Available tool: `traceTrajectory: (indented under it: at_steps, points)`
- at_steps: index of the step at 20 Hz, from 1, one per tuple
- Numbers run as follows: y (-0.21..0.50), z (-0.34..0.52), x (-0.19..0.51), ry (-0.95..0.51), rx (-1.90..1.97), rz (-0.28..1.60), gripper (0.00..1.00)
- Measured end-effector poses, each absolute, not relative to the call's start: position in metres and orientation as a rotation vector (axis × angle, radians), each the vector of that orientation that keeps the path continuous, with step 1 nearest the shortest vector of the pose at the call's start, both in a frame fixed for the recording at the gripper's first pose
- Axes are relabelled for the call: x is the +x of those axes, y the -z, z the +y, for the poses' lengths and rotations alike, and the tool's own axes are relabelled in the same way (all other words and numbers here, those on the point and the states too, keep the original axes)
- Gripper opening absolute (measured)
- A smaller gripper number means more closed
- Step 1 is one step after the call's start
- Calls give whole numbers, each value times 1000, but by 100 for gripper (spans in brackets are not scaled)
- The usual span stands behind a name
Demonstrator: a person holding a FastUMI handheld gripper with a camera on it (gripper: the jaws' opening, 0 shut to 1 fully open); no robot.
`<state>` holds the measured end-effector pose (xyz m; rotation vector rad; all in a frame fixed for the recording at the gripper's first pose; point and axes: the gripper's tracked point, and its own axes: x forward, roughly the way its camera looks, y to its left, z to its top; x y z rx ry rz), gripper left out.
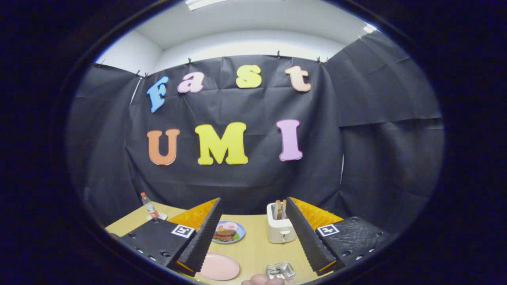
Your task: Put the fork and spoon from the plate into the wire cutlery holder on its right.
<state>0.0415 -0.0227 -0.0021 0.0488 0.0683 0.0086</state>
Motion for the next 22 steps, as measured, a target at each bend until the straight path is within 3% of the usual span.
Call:
traceTrajectory:
  at_steps: [9,22]
  points:
    - [-15,-4,-16,38,79,-25,96]
    - [-18,10,-22,26,46,-48,96]
